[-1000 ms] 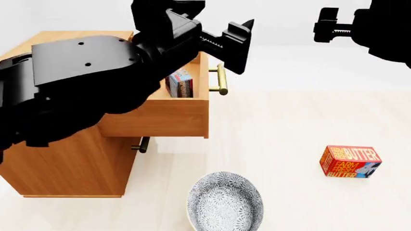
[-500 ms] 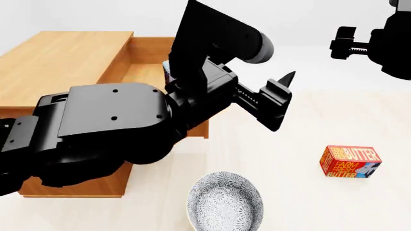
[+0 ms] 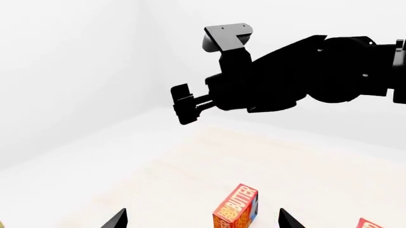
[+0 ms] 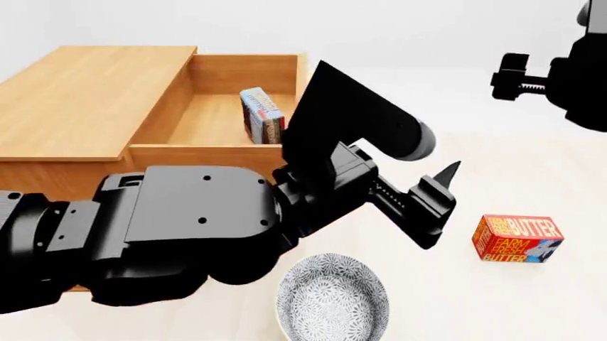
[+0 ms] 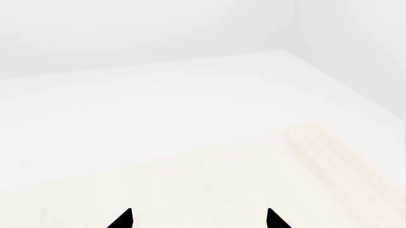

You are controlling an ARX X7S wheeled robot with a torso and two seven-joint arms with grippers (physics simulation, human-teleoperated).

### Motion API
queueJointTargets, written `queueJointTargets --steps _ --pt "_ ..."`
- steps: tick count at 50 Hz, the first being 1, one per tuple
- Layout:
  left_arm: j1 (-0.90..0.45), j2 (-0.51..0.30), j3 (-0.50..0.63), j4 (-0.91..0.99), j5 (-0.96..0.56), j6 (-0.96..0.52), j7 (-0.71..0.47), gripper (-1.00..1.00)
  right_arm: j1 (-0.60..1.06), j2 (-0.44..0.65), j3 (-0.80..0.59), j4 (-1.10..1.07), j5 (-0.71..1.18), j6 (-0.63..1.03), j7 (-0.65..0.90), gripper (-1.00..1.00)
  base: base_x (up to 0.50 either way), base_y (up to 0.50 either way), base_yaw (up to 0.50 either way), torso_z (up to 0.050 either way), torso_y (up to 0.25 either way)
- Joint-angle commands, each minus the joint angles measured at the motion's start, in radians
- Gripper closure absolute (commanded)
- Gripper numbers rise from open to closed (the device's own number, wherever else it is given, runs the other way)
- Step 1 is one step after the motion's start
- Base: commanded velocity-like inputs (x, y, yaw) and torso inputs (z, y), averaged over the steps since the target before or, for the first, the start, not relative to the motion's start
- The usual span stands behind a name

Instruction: Put the chocolate pudding in the top drawer of the cabinet and close it.

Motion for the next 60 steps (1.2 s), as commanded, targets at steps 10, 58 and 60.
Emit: queueJointTargets --steps 10,58,60 --pt "0.062 0.046 0.027 -0.059 0.029 0.006 0.017 -1.00 -0.024 -0.012 0.005 0.028 -0.003 0.006 -0.006 -1.00 0.00 0.00 0.00 0.000 0.000" --pt "0.143 0.255 0.057 -0.495 0.028 -0.023 0.003 -1.00 -0.014 0.048 0.025 -0.058 -0.023 -0.006 0.037 -1.00 0.00 0.00 0.00 0.000 0.000" --pt "0.145 0.260 0.059 -0.505 0.027 -0.027 0.002 -1.00 -0.013 0.053 0.026 -0.065 -0.023 -0.007 0.040 -1.00 0.00 0.00 0.00 0.000 0.000"
